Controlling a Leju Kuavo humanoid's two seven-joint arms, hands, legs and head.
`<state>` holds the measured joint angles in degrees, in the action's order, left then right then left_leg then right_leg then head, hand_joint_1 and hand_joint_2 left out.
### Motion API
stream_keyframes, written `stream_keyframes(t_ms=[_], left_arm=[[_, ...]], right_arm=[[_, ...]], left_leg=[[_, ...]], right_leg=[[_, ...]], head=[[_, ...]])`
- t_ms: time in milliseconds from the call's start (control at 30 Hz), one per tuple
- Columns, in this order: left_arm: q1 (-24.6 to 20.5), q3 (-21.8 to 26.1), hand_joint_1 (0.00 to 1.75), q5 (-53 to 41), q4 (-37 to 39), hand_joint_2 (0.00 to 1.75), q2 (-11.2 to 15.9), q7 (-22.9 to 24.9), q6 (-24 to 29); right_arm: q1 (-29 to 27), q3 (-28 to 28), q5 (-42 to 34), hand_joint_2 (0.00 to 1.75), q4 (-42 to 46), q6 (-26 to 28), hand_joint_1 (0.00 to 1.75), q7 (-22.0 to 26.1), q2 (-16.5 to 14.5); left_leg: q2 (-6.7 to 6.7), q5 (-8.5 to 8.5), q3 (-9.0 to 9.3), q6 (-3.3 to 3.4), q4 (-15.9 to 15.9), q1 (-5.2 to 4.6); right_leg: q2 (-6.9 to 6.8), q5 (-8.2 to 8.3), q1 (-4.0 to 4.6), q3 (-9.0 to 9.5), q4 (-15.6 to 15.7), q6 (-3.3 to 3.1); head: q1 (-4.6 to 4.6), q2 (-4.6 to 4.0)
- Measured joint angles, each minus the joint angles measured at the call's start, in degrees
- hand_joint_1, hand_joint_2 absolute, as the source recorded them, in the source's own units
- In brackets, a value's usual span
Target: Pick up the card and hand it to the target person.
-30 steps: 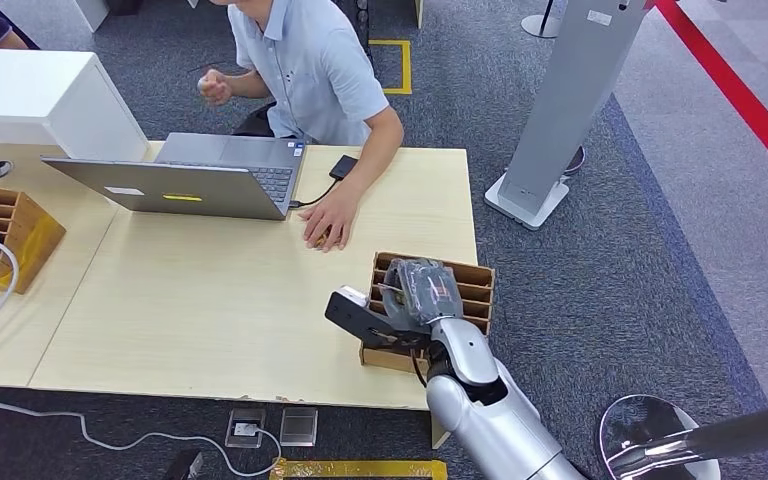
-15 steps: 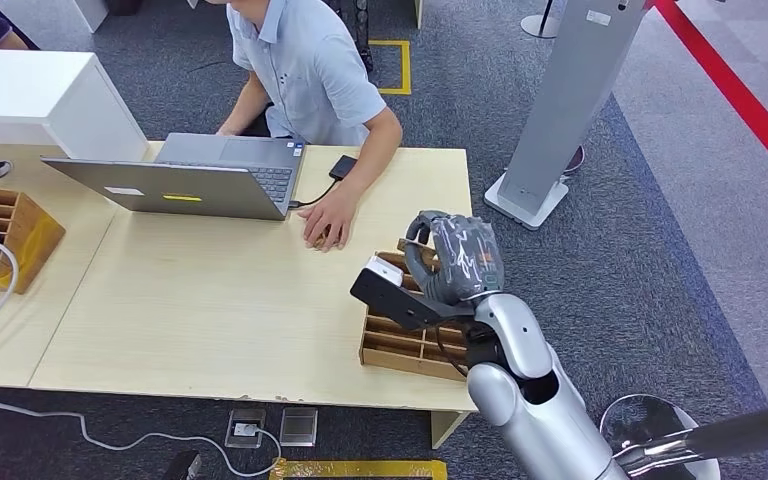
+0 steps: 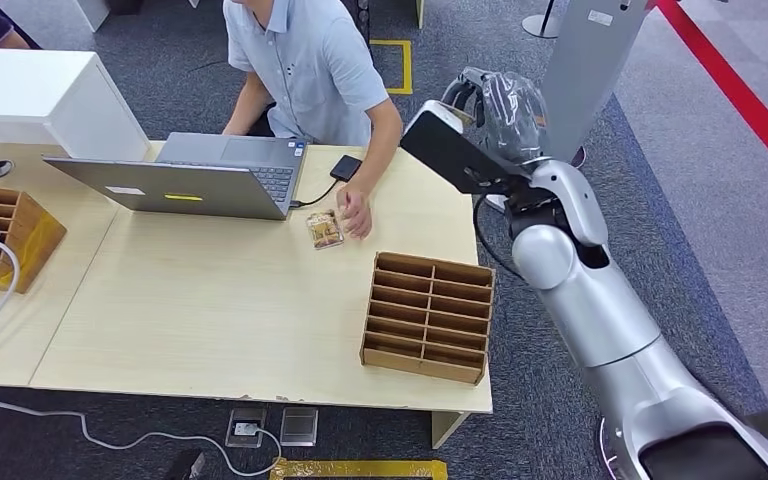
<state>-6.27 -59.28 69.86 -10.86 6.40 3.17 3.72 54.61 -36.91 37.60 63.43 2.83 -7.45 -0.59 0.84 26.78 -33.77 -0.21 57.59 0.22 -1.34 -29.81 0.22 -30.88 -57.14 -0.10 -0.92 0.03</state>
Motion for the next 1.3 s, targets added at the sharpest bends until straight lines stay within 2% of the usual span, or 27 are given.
stream_keyframes(t_ms=[167,333,633,767,1100,1300], left_arm=[[-0.1,0.0,0.0,-0.6,0.0,0.0,0.0,0.1,-0.4],[-0.1,-0.1,0.0,-1.2,0.0,0.0,0.0,-0.1,-0.7],[-0.8,-0.2,0.0,-1.4,0.0,0.0,-0.1,-0.1,-0.2],[-1.0,-0.2,0.0,-1.4,0.0,0.0,-0.1,0.1,-0.5],[-0.9,-0.2,0.0,-1.9,0.0,0.0,-0.1,-0.2,-1.6],[-0.5,-0.3,0.0,-1.3,0.0,0.0,-0.1,-0.6,-1.2]], right_arm=[[5.1,-0.3,-0.3,1.75,-12.3,-2.7,1.75,2.5,-2.3],[7.1,-0.7,0.5,1.75,-22.2,-4.6,1.75,1.3,-4.2],[7.7,-1.7,3.1,1.75,-31.5,-5.7,1.75,0.2,-5.9],[7.9,-2.0,3.3,1.75,-34.5,-5.7,0.0,0.2,-6.7],[8.4,-2.7,4.1,1.75,-37.4,-5.4,0.0,0.8,-7.0],[10.1,-3.5,6.7,1.75,-39.0,-1.8,0.0,3.5,-6.9]], left_leg=[[-0.06,0.0,-0.03,0.0,0.0,0.0],[-0.06,0.0,-0.03,0.0,0.0,0.0],[-0.05,0.0,-0.03,0.0,0.0,0.0],[-0.04,0.0,-0.03,0.0,0.0,0.0],[-0.04,0.0,-0.03,0.0,0.0,0.0],[-0.03,0.0,-0.02,-0.01,0.0,0.0]], right_leg=[[-0.06,0.0,0.0,-0.04,0.0,0.0],[-0.06,-0.01,0.0,-0.06,0.0,0.0],[-0.06,0.0,0.0,-0.06,0.0,0.0],[-0.05,0.0,0.0,-0.07,0.0,0.0],[-0.04,0.0,0.0,-0.08,0.0,0.0],[-0.04,0.0,0.0,-0.09,0.0,0.0]], head=[[-0.05,-0.01],[-0.09,0.0],[-0.05,0.0],[-0.07,0.0],[-0.07,-0.01],[-0.07,0.0]])
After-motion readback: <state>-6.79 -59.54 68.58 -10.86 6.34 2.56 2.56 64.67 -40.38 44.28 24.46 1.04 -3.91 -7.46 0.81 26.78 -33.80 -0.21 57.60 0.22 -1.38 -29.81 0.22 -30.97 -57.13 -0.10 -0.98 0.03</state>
